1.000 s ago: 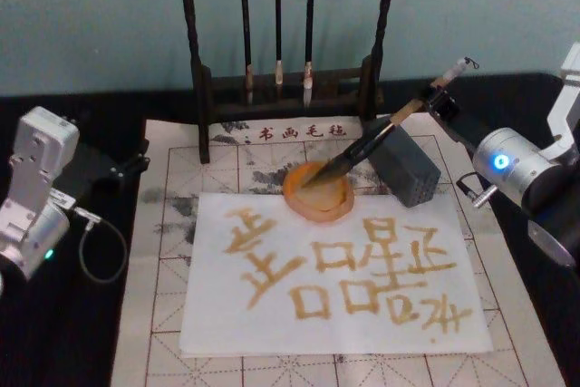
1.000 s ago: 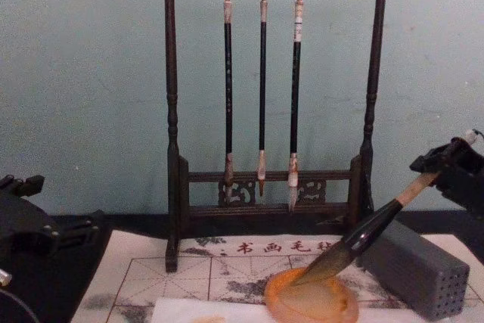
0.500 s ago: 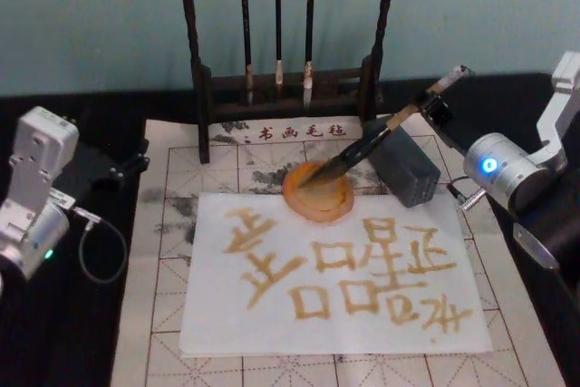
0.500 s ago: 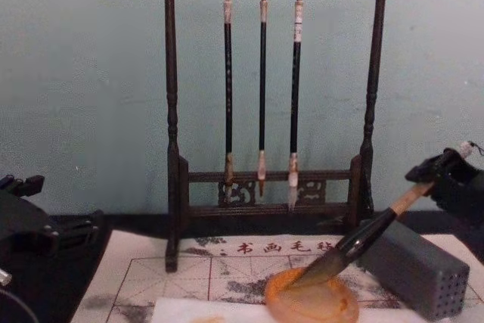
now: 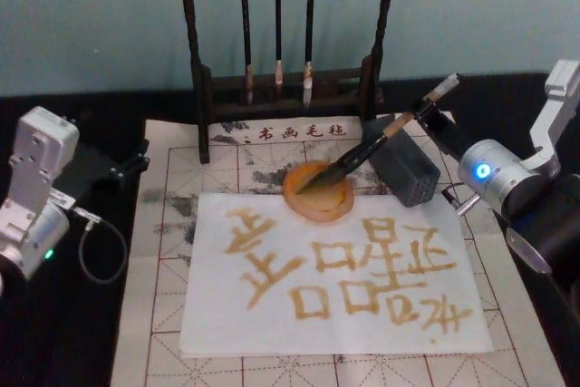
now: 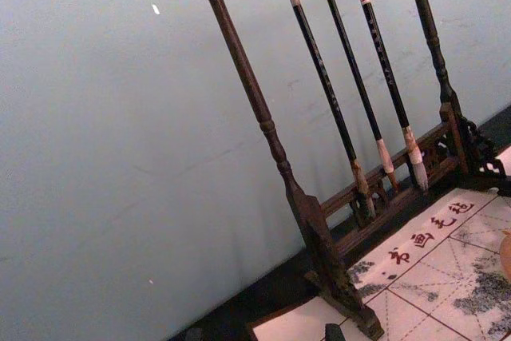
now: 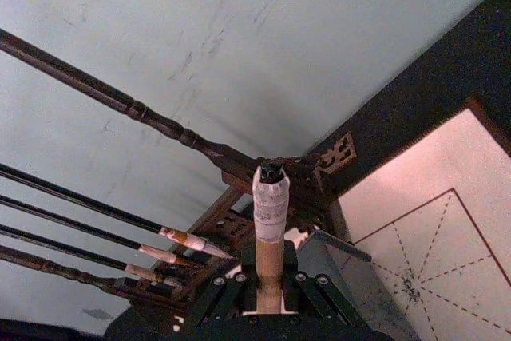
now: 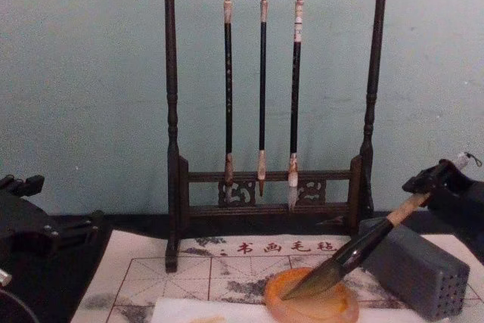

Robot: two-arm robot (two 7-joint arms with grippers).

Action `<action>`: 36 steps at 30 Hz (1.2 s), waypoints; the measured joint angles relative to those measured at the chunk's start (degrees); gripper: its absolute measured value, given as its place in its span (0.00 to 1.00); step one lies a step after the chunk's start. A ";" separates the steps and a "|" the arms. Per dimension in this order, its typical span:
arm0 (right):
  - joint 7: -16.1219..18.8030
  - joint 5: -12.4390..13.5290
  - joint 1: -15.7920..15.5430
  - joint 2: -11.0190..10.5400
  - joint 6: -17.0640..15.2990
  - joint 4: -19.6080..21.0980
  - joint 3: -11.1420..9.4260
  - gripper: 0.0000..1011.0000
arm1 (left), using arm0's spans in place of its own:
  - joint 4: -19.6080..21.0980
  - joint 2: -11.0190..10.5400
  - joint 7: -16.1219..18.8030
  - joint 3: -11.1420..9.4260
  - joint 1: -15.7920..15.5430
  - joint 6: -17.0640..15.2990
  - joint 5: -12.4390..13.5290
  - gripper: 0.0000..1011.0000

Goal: Pick up the brush from the inkstone, write on the paper, then place the brush back to its original position.

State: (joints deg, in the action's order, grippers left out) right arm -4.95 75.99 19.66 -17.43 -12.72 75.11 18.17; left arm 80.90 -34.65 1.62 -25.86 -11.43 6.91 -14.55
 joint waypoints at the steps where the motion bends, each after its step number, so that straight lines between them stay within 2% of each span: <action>1: -0.04 0.07 0.04 -0.03 0.08 -0.05 0.12 0.19 | 0.00 0.00 0.00 0.00 0.00 0.00 0.00 0.99; 12: -0.72 0.71 0.36 -0.73 1.22 -0.35 1.55 0.19 | 0.00 0.00 0.00 0.00 0.00 0.00 0.00 0.99; 25: -0.64 0.70 0.36 -0.65 1.09 -0.33 1.36 0.19 | 0.00 0.00 0.00 0.00 0.00 0.00 0.00 0.99; 30: -0.62 0.69 0.36 -0.62 1.02 -0.32 1.32 0.30 | 0.00 0.00 0.00 0.00 0.00 0.00 0.00 0.99; 31: -0.61 0.69 0.35 -0.61 1.00 -0.31 1.31 0.36 | 0.00 0.00 0.00 0.00 0.00 0.00 0.00 0.99; 36: -0.58 0.68 0.32 -0.59 0.97 -0.30 1.28 0.49 | 0.00 0.00 0.00 0.00 0.00 0.00 0.00 0.99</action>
State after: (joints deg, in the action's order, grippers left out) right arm -5.53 76.67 19.98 -18.01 -11.75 74.81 19.45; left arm 80.90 -34.65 1.62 -25.86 -11.43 6.91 -14.55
